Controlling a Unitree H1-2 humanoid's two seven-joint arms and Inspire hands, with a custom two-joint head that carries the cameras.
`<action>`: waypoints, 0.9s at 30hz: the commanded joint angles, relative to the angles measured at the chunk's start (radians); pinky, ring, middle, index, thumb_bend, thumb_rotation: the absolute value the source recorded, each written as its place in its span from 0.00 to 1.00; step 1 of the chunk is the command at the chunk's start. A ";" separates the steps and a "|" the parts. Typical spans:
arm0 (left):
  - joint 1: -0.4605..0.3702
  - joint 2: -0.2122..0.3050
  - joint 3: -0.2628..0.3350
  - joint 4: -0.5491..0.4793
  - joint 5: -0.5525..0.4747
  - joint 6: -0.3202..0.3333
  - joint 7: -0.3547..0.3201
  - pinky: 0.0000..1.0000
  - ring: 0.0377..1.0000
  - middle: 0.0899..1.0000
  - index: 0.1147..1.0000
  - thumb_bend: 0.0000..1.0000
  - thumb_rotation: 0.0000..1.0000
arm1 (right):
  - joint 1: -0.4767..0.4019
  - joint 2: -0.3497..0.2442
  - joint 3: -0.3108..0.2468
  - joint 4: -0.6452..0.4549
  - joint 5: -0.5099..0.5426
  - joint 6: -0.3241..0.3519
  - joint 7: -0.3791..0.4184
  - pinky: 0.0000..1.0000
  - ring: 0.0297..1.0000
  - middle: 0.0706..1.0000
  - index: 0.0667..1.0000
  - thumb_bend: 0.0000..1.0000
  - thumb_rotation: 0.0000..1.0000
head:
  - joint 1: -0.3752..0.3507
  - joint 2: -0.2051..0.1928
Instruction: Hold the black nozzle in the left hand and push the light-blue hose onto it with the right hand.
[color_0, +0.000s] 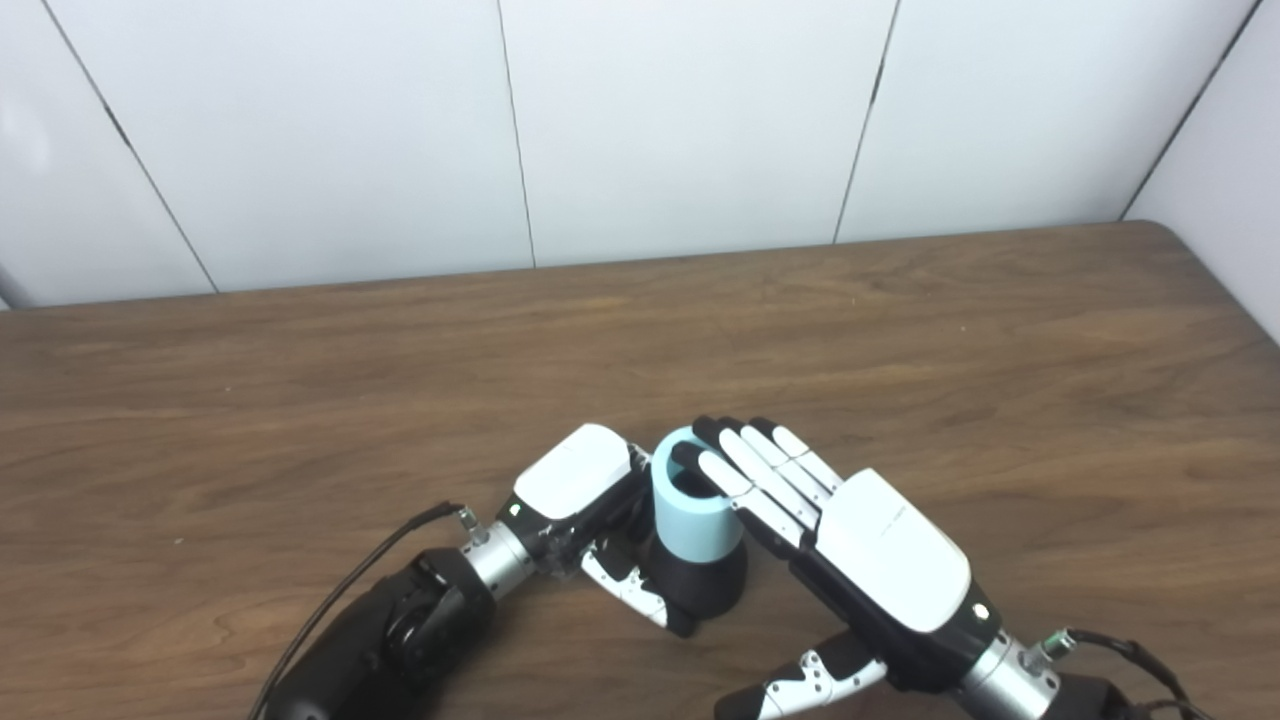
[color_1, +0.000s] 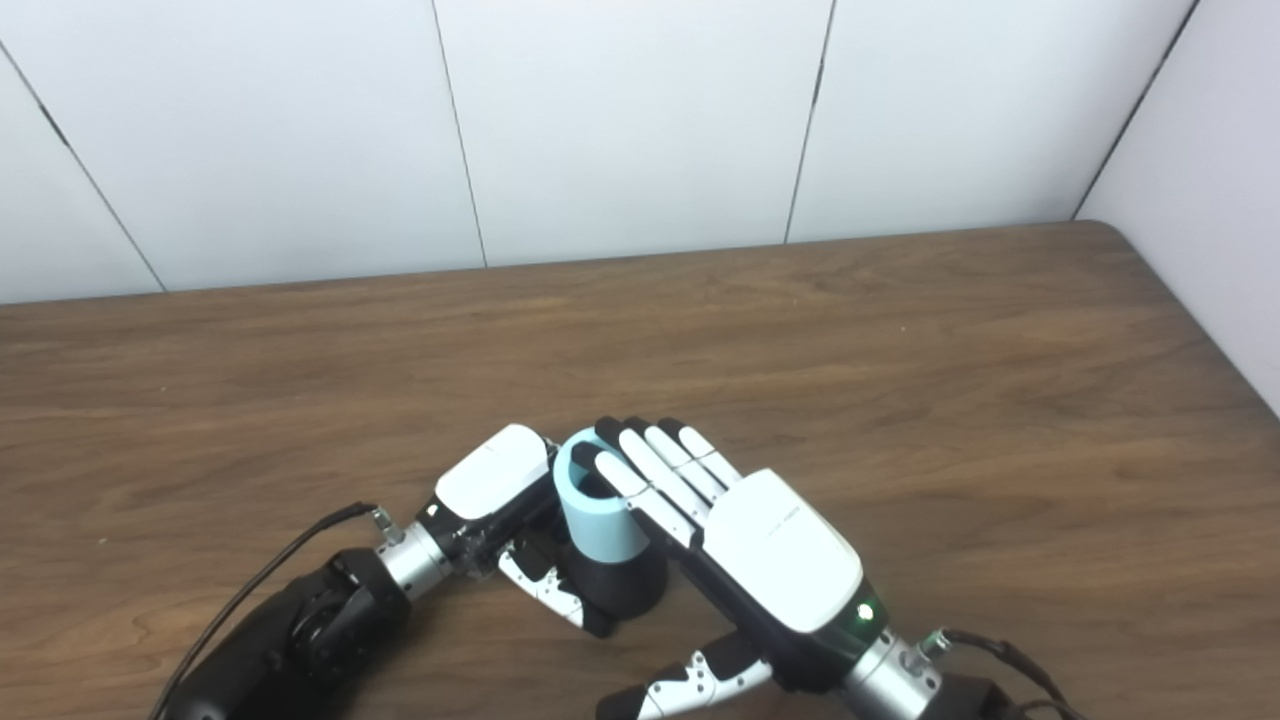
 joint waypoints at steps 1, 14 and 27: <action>0.096 0.027 -0.053 0.120 0.036 0.080 -0.150 0.15 0.17 0.42 0.42 0.52 0.00 | 0.012 0.019 -0.014 0.012 0.030 -0.085 -0.083 0.97 1.00 1.00 1.00 0.84 0.87 | -0.001 0.001; 0.093 0.029 -0.051 0.126 0.036 0.082 -0.147 0.18 0.20 0.42 0.42 0.52 0.00 | 0.031 0.069 -0.083 0.069 0.012 -0.165 -0.187 0.98 1.00 1.00 1.00 0.86 0.89 | -0.005 -0.009; 0.088 0.023 -0.060 0.150 0.059 0.074 -0.127 0.17 0.18 0.42 0.42 0.52 0.00 | 0.030 0.068 -0.163 0.112 0.044 -0.201 -0.224 1.00 1.00 1.00 1.00 0.87 0.94 | -0.013 -0.040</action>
